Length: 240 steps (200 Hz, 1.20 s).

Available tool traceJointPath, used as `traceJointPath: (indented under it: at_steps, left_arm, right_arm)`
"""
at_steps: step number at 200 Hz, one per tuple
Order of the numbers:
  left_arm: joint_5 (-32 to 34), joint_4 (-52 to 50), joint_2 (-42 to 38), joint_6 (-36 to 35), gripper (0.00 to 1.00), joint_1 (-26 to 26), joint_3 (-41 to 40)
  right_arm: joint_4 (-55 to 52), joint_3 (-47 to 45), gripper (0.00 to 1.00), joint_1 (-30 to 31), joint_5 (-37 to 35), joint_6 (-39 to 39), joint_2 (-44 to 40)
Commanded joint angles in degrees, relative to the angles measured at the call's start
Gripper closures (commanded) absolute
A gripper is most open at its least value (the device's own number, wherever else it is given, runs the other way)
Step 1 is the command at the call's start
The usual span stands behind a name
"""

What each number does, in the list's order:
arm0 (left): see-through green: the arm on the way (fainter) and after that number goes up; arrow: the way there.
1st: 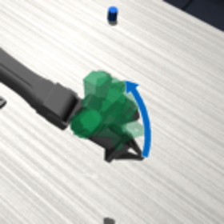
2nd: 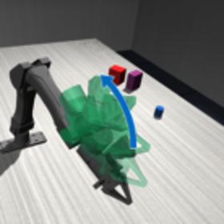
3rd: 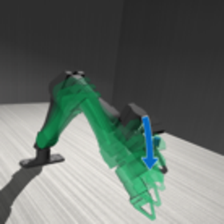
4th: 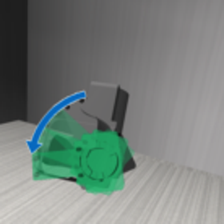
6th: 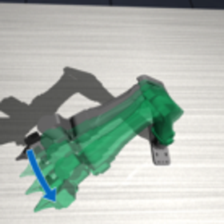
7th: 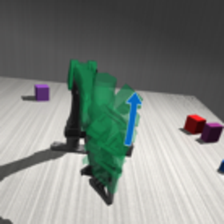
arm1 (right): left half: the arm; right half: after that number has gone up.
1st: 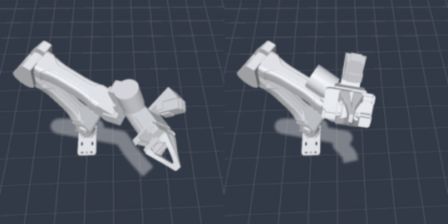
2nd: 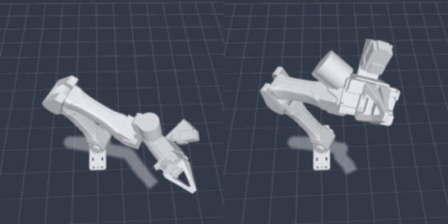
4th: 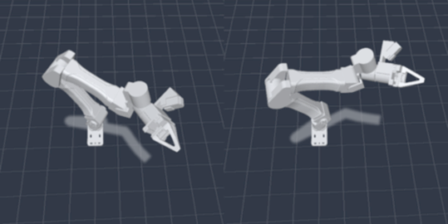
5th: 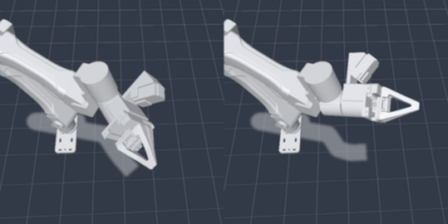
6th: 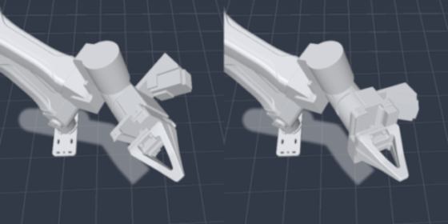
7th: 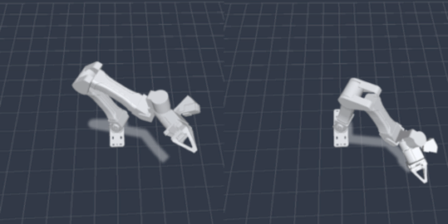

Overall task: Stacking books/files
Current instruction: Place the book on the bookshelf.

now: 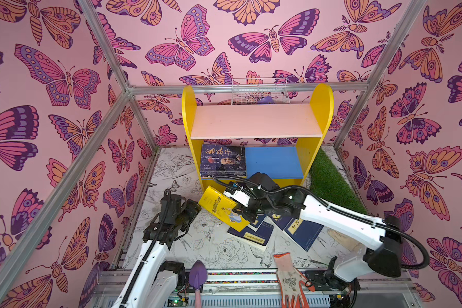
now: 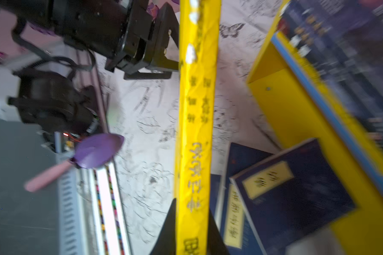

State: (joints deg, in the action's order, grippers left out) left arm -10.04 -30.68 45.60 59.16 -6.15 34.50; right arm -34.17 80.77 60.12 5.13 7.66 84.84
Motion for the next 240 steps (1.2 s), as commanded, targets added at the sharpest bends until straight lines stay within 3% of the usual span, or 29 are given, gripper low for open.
traceJointPath:
  at_steps: [1,23,54,69,114,165,191,229,240]
  left_arm:
    - [1.7,-4.0,2.8,-0.9,0.27,0.0,0.6]
    - [1.6,-3.6,4.3,-2.0,0.26,-0.1,1.6]
    - [2.0,-3.4,4.4,-1.5,0.25,0.0,1.9]
    - [1.8,-3.2,4.1,-1.2,0.25,0.0,1.4]
    - [0.8,-2.8,2.9,-1.6,0.25,0.0,0.7]
    - [-0.7,-2.6,2.4,-2.0,0.25,-0.1,0.0]
    - [-1.5,-2.6,1.4,-1.9,0.25,-0.1,-0.6]
    - [-2.1,-2.6,2.4,-2.4,0.26,0.0,-0.6]
    - [-2.1,-2.6,3.2,-2.7,0.26,0.0,-0.3]
  right_arm:
    - [-8.1,3.1,1.00,3.2,-25.5,16.1,-2.5]
    - [-1.6,0.6,1.00,3.7,-41.7,24.5,-4.8]
    - [16.2,-3.1,1.00,2.1,-54.0,37.9,-5.5]
    - [24.6,-3.6,1.00,0.5,-56.2,43.3,-4.3]
    - [43.1,-0.5,1.00,-4.7,-55.0,53.1,4.8]
    - [60.4,11.7,1.00,-6.7,-47.3,65.3,25.0]
    - [58.4,17.0,1.00,-6.7,-43.3,66.2,30.6]
    - [58.1,13.9,1.00,-6.2,-39.4,66.1,29.5]
    - [60.9,12.0,0.82,-6.0,-38.5,66.2,28.6]
